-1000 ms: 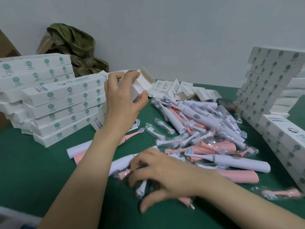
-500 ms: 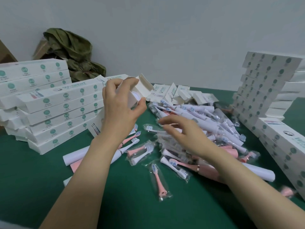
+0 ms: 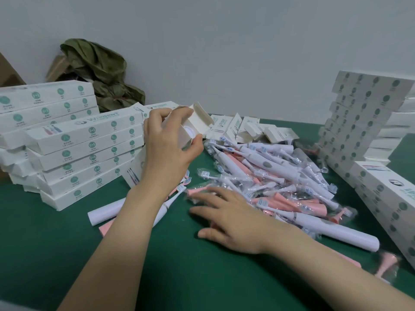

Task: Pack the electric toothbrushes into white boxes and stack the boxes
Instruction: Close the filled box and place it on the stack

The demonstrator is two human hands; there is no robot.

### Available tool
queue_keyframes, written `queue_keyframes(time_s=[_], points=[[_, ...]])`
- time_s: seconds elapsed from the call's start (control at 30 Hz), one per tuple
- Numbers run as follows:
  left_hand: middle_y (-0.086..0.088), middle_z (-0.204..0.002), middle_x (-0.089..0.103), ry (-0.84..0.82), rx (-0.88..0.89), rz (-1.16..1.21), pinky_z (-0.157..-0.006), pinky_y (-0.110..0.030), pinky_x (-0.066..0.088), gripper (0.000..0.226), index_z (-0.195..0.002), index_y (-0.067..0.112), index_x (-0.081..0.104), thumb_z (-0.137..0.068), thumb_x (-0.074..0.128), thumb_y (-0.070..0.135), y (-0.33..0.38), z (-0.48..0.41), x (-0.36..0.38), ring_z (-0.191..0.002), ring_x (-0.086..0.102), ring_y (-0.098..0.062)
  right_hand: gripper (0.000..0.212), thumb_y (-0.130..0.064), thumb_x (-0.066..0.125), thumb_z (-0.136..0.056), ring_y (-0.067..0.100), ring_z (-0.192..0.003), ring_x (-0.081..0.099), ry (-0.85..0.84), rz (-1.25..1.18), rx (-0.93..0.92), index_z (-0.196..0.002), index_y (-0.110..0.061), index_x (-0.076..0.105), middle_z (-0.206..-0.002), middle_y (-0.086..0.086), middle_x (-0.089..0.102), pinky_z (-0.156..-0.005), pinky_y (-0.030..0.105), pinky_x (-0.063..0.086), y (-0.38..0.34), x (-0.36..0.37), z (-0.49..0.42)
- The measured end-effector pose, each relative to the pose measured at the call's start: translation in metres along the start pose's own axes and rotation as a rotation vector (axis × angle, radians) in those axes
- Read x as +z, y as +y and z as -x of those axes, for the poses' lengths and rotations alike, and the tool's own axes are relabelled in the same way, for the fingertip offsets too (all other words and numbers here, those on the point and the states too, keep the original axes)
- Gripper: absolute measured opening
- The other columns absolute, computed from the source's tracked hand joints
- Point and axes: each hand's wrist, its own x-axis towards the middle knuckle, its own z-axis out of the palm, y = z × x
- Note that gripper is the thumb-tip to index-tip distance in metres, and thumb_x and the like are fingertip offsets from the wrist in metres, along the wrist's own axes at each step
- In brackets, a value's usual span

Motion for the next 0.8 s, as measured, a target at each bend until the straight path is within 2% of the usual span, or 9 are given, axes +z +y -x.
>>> queue_keyframes(time_s=[0.1, 0.2, 0.3, 0.4, 0.5, 0.57, 0.67, 0.8], points=[[0.001, -0.111, 0.034, 0.025, -0.007, 0.021, -0.093, -0.002, 0.022, 0.042, -0.122, 0.012, 0.058, -0.081, 0.065, 0.018, -0.001, -0.002, -0.002, -0.109, 0.041, -0.025, 0.058, -0.051, 0.046, -0.094, 0.022, -0.143, 0.011, 0.150, -0.037, 0.034, -0.142, -0.019, 0.037, -0.154, 0.001, 0.025, -0.116, 0.035, 0.010, -0.010, 0.002, -0.011], [0.001, -0.111, 0.034, 0.049, -0.015, 0.049, -0.092, -0.001, 0.022, 0.041, -0.121, 0.011, 0.058, -0.081, 0.065, 0.018, -0.001, -0.007, -0.005, -0.110, 0.041, -0.023, 0.055, -0.041, 0.051, -0.095, 0.025, -0.140, 0.019, 0.198, 0.047, -0.125, -0.141, -0.013, 0.040, -0.150, 0.007, 0.032, -0.115, 0.036, 0.012, -0.032, 0.002, -0.034], [0.002, -0.109, 0.034, 0.050, -0.012, 0.068, -0.090, 0.001, 0.023, 0.041, -0.121, 0.013, 0.057, -0.081, 0.064, 0.021, 0.001, -0.008, -0.007, -0.109, 0.041, -0.019, 0.053, -0.045, 0.055, -0.093, 0.026, -0.136, 0.022, 0.152, 0.045, -0.255, -0.138, -0.017, 0.047, -0.146, 0.007, 0.036, -0.115, 0.038, 0.011, -0.049, 0.000, -0.060], [0.008, -0.107, 0.033, 0.034, -0.003, 0.076, -0.091, 0.000, 0.023, 0.042, -0.121, 0.015, 0.057, -0.080, 0.061, 0.025, 0.003, -0.007, -0.007, -0.109, 0.040, -0.016, 0.056, -0.048, 0.056, -0.091, 0.025, -0.140, 0.016, 0.092, 0.038, -0.288, -0.139, -0.022, 0.046, -0.147, 0.004, 0.036, -0.116, 0.041, 0.005, -0.058, 0.007, -0.074], [0.009, -0.107, 0.033, 0.029, 0.023, 0.069, -0.092, -0.001, 0.024, 0.041, -0.121, 0.013, 0.057, -0.081, 0.066, 0.018, 0.004, -0.008, -0.007, -0.110, 0.042, -0.021, 0.047, -0.045, 0.052, -0.094, 0.026, -0.135, 0.028, 0.130, 0.016, -0.234, -0.133, -0.019, 0.053, -0.140, 0.005, 0.047, -0.112, 0.044, 0.018, -0.054, 0.012, -0.079], [0.002, -0.111, 0.034, 0.049, 0.046, 0.043, -0.092, -0.002, 0.025, 0.040, -0.120, 0.010, 0.057, -0.082, 0.068, 0.013, 0.003, -0.009, -0.008, -0.111, 0.042, -0.026, 0.051, -0.049, 0.044, -0.096, 0.023, -0.136, 0.026, 0.119, 0.030, -0.167, -0.140, -0.024, 0.044, -0.146, 0.000, 0.040, -0.112, 0.044, 0.020, -0.042, 0.011, -0.079], [-0.002, -0.113, 0.034, 0.070, 0.062, 0.012, -0.092, -0.004, 0.026, 0.041, -0.121, 0.009, 0.057, -0.081, 0.066, 0.016, 0.003, -0.009, -0.010, -0.111, 0.043, -0.029, 0.058, -0.054, 0.041, -0.095, 0.020, -0.141, 0.019, 0.053, -0.035, -0.074, -0.147, -0.030, 0.028, -0.154, -0.007, 0.026, -0.114, 0.048, 0.014, -0.021, 0.010, -0.076], [-0.002, -0.114, 0.033, 0.071, 0.060, 0.014, -0.093, -0.006, 0.027, 0.041, -0.122, 0.010, 0.057, -0.082, 0.068, 0.013, 0.003, -0.007, -0.007, -0.111, 0.044, -0.028, 0.059, -0.054, 0.042, -0.095, 0.018, -0.141, 0.018, 0.029, -0.050, -0.056, -0.147, -0.033, 0.027, -0.152, -0.008, 0.028, -0.114, 0.049, 0.011, -0.007, 0.010, -0.074]])
